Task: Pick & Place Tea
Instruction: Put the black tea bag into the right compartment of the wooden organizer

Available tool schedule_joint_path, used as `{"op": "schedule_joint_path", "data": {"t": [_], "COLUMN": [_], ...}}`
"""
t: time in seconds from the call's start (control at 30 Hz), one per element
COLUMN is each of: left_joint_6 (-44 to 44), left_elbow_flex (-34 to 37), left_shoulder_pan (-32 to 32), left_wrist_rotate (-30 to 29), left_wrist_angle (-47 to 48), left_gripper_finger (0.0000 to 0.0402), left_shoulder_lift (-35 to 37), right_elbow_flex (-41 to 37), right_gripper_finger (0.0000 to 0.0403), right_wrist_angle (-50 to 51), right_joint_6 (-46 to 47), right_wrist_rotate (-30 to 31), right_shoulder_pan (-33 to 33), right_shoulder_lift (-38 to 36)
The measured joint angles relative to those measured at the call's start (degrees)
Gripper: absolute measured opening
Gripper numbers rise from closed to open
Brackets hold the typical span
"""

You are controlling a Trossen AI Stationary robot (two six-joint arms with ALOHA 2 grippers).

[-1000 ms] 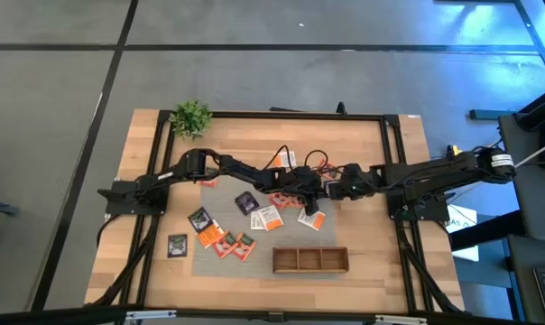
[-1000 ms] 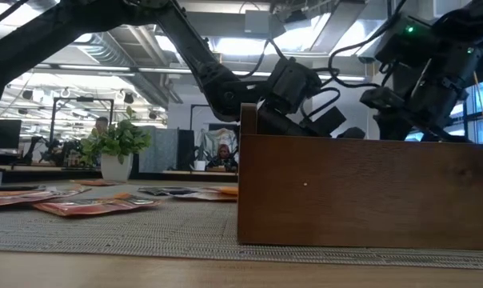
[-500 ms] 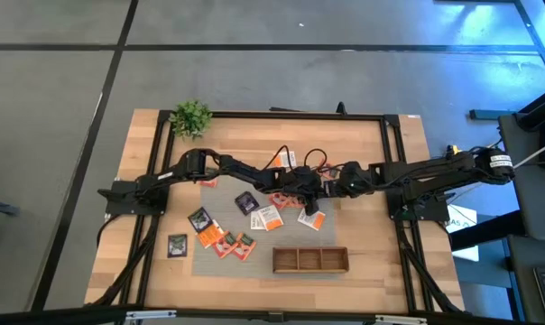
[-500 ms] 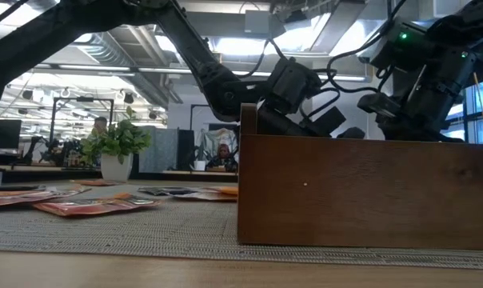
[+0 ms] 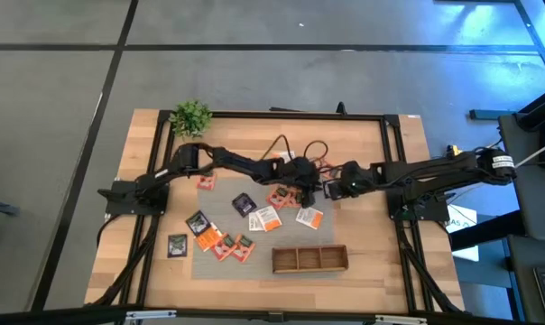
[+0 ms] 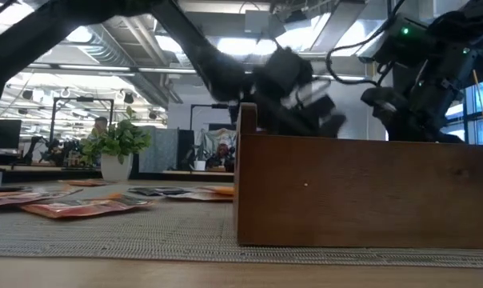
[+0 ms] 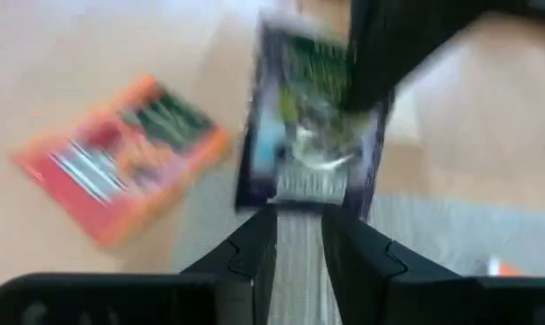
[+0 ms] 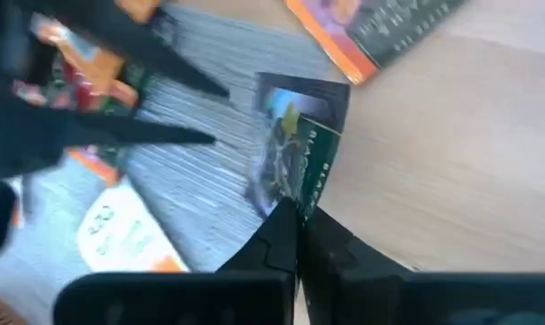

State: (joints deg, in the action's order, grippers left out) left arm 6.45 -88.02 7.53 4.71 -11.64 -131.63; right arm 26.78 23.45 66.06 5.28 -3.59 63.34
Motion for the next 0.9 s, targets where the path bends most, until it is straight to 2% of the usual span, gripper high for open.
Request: {"op": "schedule_joint_path", "data": {"t": [0.2, 0.37, 0.5, 0.6, 0.73, 0.9], "left_joint_6": [1.64, 1.8, 1.8, 1.86, 4.95, 9.8], "left_elbow_flex": [-0.12, -0.34, -0.23, -0.29, -0.29, -0.29], "left_shoulder_pan": [2.07, 2.86, 2.39, 1.59, -0.58, -5.55], "left_wrist_rotate": [0.33, 0.57, 0.79, 1.63, 5.53, 6.74], "left_wrist_angle": [10.4, 18.72, 28.49, 34.96, 40.6, 39.04], "left_gripper_finger": [0.0088, 0.0088, 0.0088, 0.0088, 0.0088, 0.0088], "left_shoulder_lift": [7.82, 14.93, 19.39, 22.81, 24.94, 25.4], "right_elbow_flex": [9.18, 21.64, 30.32, 35.27, 39.94, 44.55], "right_gripper_finger": [0.0005, 0.0005, 0.0005, 0.0005, 0.0005, 0.0005], "right_wrist_angle": [7.1, 20.92, 32.14, 35.79, 37.38, 39.24], "right_joint_6": [-14.65, -28.57, -35.32, -36.67, -35.94, -34.99], "right_wrist_rotate": [0.59, 1.12, 1.19, 1.2, 1.24, 0.62], "right_shoulder_pan": [0.07, 1.62, 5.8, 10.91, 18.43, 26.98], "right_shoulder_lift": [-1.93, -1.95, -1.98, -1.93, -0.27, 5.37]}}
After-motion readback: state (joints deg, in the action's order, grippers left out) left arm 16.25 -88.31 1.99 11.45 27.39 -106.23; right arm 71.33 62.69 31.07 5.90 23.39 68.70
